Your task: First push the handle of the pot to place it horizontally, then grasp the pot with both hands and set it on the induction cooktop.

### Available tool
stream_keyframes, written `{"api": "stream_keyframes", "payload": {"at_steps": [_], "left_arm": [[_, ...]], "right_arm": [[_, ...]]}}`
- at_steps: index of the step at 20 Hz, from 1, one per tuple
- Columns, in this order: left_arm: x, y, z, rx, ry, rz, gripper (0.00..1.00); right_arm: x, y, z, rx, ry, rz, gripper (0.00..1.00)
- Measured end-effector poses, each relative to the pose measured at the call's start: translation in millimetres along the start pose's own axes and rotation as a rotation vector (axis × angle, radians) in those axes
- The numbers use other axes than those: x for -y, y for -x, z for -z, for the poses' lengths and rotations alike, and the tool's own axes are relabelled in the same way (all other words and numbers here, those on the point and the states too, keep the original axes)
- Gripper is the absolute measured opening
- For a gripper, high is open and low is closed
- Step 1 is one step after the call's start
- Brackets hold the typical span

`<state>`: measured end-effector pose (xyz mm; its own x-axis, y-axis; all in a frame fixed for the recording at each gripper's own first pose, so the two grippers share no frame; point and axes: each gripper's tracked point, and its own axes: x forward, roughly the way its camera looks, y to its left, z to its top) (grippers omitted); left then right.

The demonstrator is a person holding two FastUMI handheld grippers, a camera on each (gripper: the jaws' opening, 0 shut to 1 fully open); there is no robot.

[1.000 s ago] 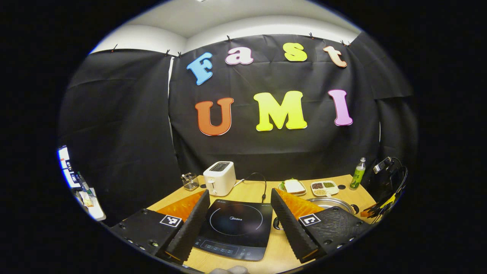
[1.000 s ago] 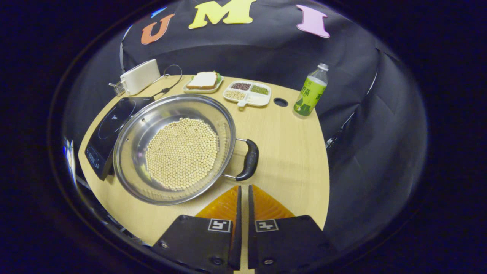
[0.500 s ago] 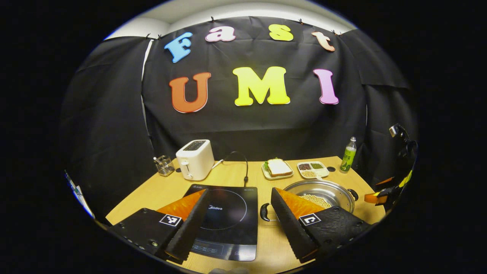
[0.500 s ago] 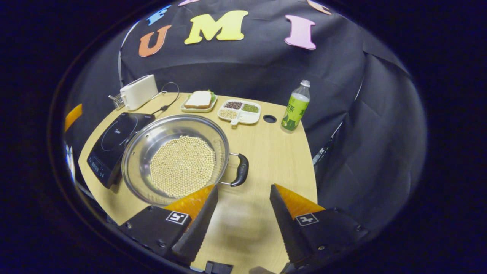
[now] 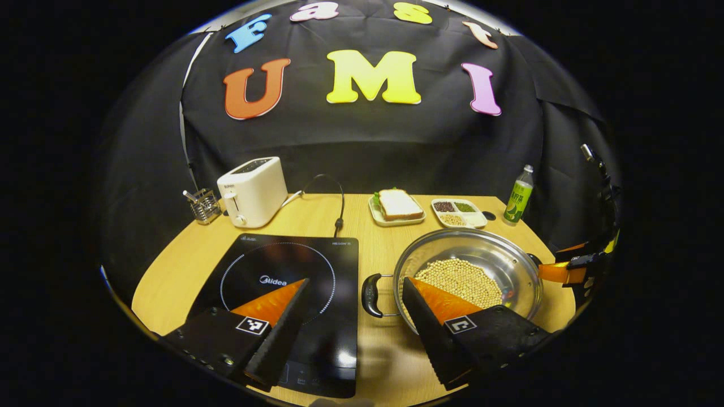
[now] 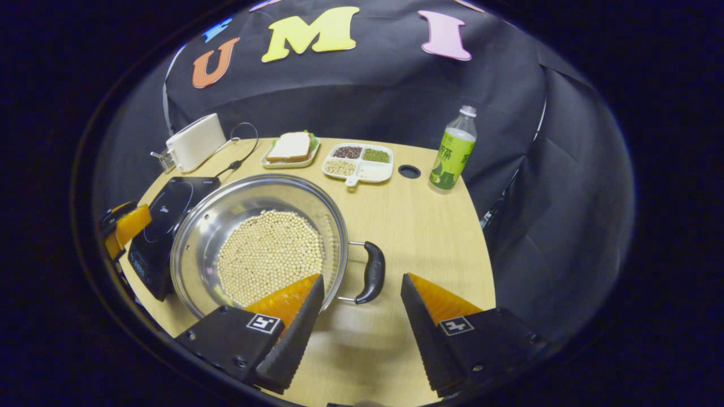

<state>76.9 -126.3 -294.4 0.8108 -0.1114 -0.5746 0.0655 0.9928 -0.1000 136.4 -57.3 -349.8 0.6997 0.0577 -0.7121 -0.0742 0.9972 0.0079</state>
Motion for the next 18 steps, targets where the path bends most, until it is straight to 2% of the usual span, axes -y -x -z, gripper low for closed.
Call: {"api": "stream_keyframes", "payload": {"at_steps": [3, 12, 13, 15, 16, 18], "left_arm": [[6.7, -24.5, 10.8, -0.042, 0.007, 0.007, 0.96], [38.9, -60.7, 38.9, -0.146, 0.021, 0.070, 0.96], [40.5, -61.5, 38.4, -0.147, 0.019, 0.064, 0.96], [44.4, -64.5, 37.4, -0.151, 0.021, 0.070, 1.00], [45.5, -68.9, 38.0, -0.153, 0.028, 0.062, 0.96], [45.9, -67.3, 37.0, -0.165, 0.044, 0.056, 0.96]], "right_arm": [[-3.6, -16.0, -2.1, -0.019, 0.006, -0.004, 0.91], [-7.2, -47.7, 1.3, -0.070, 0.004, -0.004, 0.89], [-7.4, -49.9, 1.5, -0.076, 0.004, -0.004, 0.86], [-7.6, -52.3, 3.1, -0.087, 0.006, -0.004, 0.88], [-7.5, -54.2, 3.6, -0.090, 0.004, -0.003, 0.88], [-7.4, -57.0, 4.5, -0.098, 0.000, -0.001, 0.88]]}}
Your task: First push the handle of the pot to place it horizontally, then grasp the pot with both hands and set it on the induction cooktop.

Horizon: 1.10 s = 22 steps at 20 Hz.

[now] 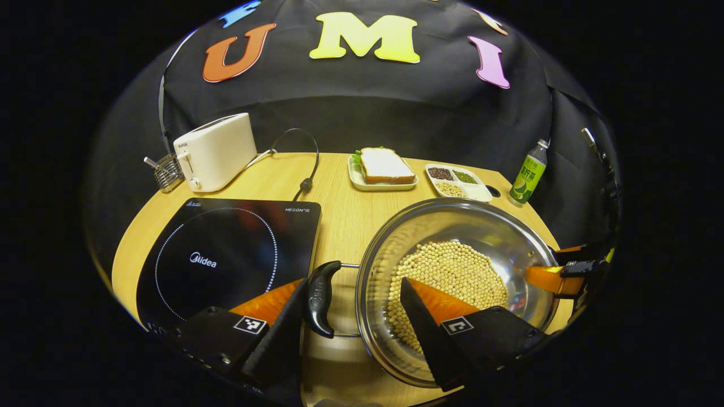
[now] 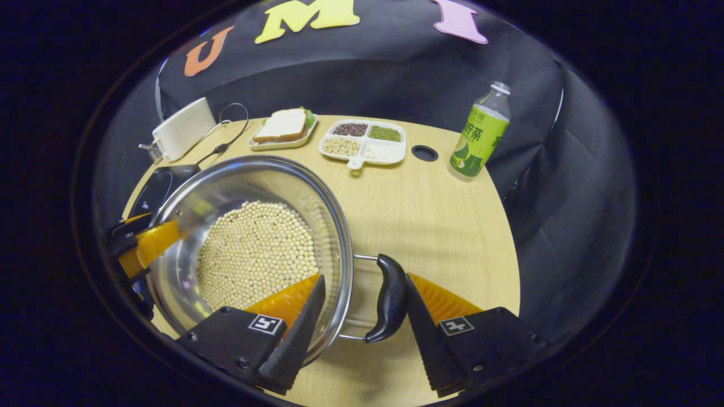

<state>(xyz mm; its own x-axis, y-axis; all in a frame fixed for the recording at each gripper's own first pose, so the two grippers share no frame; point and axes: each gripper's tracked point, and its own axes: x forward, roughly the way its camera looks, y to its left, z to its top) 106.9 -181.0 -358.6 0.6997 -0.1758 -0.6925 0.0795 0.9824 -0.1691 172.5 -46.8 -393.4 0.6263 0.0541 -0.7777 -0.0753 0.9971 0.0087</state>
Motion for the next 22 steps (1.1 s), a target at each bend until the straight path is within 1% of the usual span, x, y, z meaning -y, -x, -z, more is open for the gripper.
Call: {"api": "stream_keyframes", "payload": {"at_steps": [2, 3, 4, 5, 6, 7, 8, 9, 10, 11, 14, 16, 17, 18, 19, 22], "left_arm": [[-2.7, -2.4, -0.3, -0.009, 0.007, -0.004, 0.95], [-9.1, -1.4, 1.2, -0.016, 0.008, -0.030, 0.95], [-11.5, 0.5, 0.8, -0.017, 0.014, -0.038, 0.96], [-10.1, -3.2, 0.6, -0.016, 0.011, -0.038, 0.89], [-11.7, -3.1, 1.6, -0.024, 0.004, -0.046, 0.72], [-14.3, -3.8, 2.4, -0.030, -0.001, -0.055, 0.72], [-14.2, -2.7, 1.3, -0.030, -0.008, -0.059, 0.69], [-17.0, 1.2, 4.3, -0.046, -0.004, -0.060, 0.81], [-16.9, -3.7, 2.3, -0.047, -0.001, -0.059, 0.63], [-15.5, -1.9, 2.0, -0.060, 0.004, -0.054, 0.63], [-15.8, -1.9, 2.2, -0.073, -0.008, -0.048, 0.54], [-15.1, -1.0, 1.3, -0.075, 0.000, -0.039, 0.52], [-14.6, 1.6, -0.3, -0.069, -0.001, -0.039, 0.52], [-14.8, 4.7, -2.0, -0.065, -0.011, -0.041, 0.41], [-16.3, 8.3, -4.5, -0.057, -0.016, -0.040, 0.52], [-21.2, 15.3, -8.2, -0.057, -0.016, -0.039, 0.52]], "right_arm": [[-0.1, -4.2, 2.4, -0.010, -0.017, 0.005, 0.85], [0.5, -5.1, 4.0, -0.020, -0.031, 0.010, 0.75], [0.4, -7.6, 6.1, -0.028, -0.041, 0.013, 0.75], [0.7, -6.5, 5.1, -0.030, -0.040, 0.014, 0.80], [0.5, -6.4, 5.8, -0.032, -0.042, 0.015, 0.77], [1.3, -6.0, 5.5, -0.037, -0.049, 0.017, 0.75], [1.2, -6.1, 6.2, -0.044, -0.054, 0.014, 0.75], [1.3, -6.2, 6.1, -0.049, -0.062, 0.009, 0.72], [0.8, -4.2, 6.9, -0.055, -0.072, 0.002, 0.70], [0.7, -4.1, 5.5, -0.059, -0.082, -0.008, 0.65], [0.9, 1.8, 4.4, -0.050, -0.098, -0.010, 0.56], [0.3, 6.7, 4.1, -0.048, -0.096, -0.012, 0.55], [0.2, 9.5, 3.8, -0.045, -0.098, -0.010, 0.55], [-0.4, 14.2, 3.8, -0.040, -0.100, -0.010, 0.55], [-1.4, 17.9, 3.5, -0.039, -0.098, -0.010, 0.55], [-8.5, 27.0, 2.7, -0.037, -0.103, -0.010, 0.55]]}}
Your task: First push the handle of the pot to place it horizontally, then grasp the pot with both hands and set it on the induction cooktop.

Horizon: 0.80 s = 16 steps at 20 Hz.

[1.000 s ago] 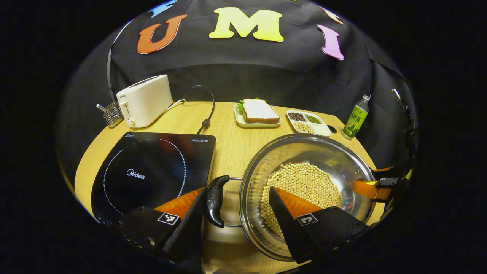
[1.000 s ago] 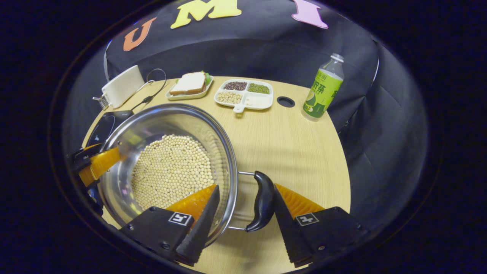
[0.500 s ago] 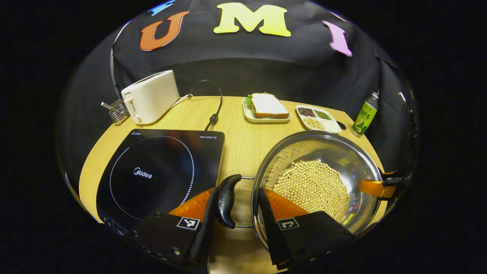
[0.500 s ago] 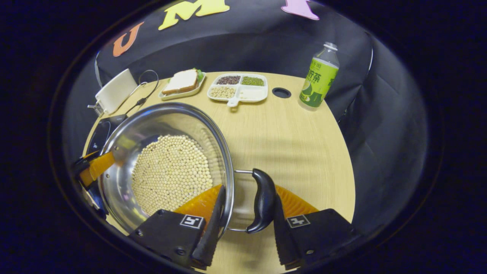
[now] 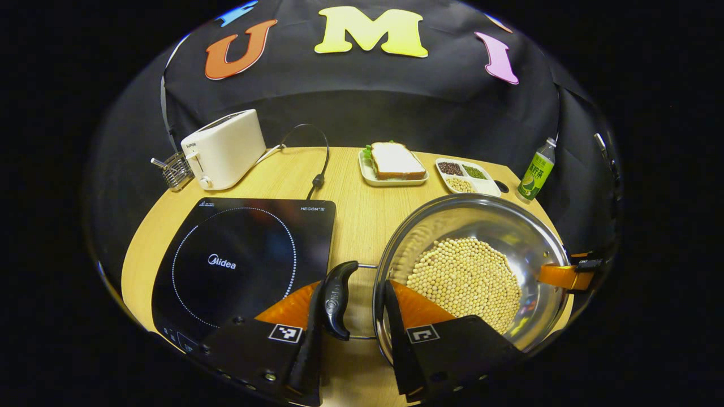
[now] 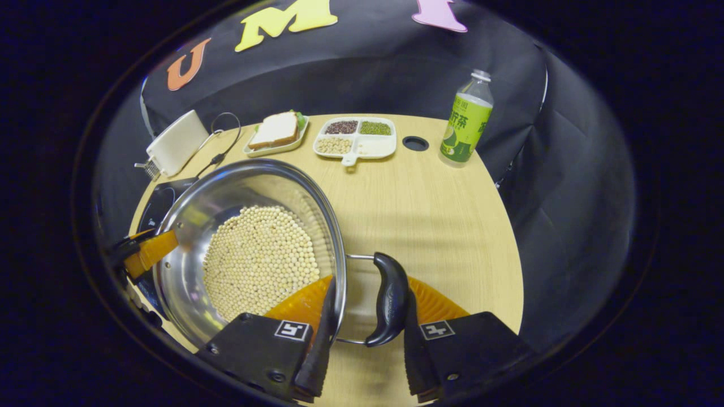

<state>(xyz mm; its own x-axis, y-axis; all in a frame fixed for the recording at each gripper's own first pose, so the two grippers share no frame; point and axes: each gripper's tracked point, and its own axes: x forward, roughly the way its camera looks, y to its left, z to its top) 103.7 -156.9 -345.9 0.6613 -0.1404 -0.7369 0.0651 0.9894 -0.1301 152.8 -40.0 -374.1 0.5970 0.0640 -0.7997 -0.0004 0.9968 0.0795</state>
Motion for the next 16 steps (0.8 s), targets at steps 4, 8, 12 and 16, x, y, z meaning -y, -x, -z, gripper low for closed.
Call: {"api": "stream_keyframes", "payload": {"at_steps": [4, 8, 12, 16], "left_arm": [[-10.3, 11.4, -8.7, 0.020, 0.004, 0.000, 0.52], [-28.2, 24.4, -24.6, 0.049, -0.002, 0.001, 0.52], [-59.5, 36.7, -38.7, 0.071, -0.006, -0.013, 0.52], [-105.5, 45.2, -45.3, 0.075, 0.005, -0.045, 0.52]], "right_arm": [[-12.4, 14.7, -6.8, 0.017, 0.003, 0.005, 0.55], [-32.3, 31.1, -17.6, 0.038, 0.001, 0.005, 0.55], [-67.9, 41.3, -27.8, 0.054, -0.005, -0.012, 0.55], [-117.4, 41.0, -34.7, 0.060, 0.005, -0.039, 0.55]]}}
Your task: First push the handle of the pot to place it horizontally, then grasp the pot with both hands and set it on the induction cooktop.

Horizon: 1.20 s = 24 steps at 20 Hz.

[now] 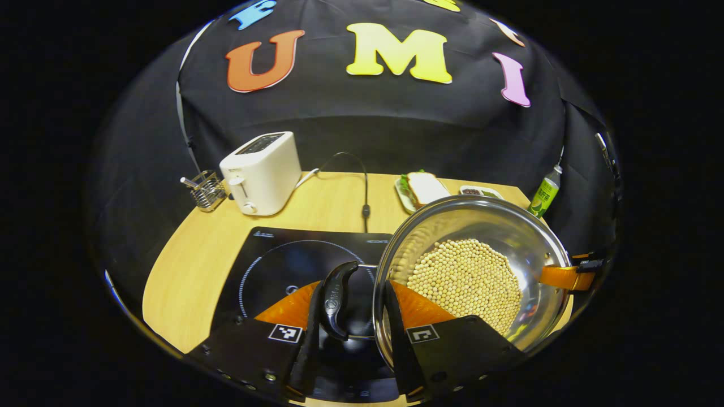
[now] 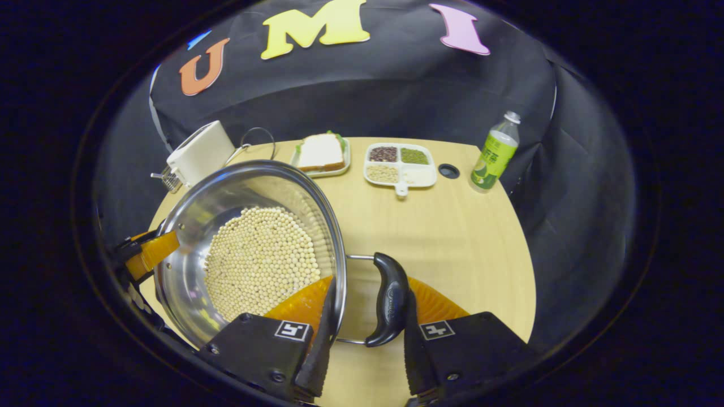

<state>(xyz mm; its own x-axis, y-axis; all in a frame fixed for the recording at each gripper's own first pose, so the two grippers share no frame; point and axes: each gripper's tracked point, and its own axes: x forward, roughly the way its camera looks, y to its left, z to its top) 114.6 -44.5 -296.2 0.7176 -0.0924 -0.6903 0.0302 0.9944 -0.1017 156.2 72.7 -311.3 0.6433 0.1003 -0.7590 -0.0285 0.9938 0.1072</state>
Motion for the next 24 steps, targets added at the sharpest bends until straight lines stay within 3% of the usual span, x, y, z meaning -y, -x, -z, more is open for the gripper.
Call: {"api": "stream_keyframes", "payload": {"at_steps": [9, 14, 24], "left_arm": [[-101.7, -1.4, 0.1, -0.011, 0.001, -0.076, 0.52], [-144.5, -13.5, 0.7, -0.028, -0.001, -0.078, 0.52], [-188.0, -32.2, 2.2, -0.050, -0.018, -0.098, 0.52]], "right_arm": [[-105.9, -21.2, -0.3, -0.026, 0.006, -0.044, 0.54], [-150.5, -34.5, 1.1, -0.037, -0.015, -0.042, 0.54], [-194.4, -49.2, 3.0, -0.064, -0.028, -0.021, 0.54]]}}
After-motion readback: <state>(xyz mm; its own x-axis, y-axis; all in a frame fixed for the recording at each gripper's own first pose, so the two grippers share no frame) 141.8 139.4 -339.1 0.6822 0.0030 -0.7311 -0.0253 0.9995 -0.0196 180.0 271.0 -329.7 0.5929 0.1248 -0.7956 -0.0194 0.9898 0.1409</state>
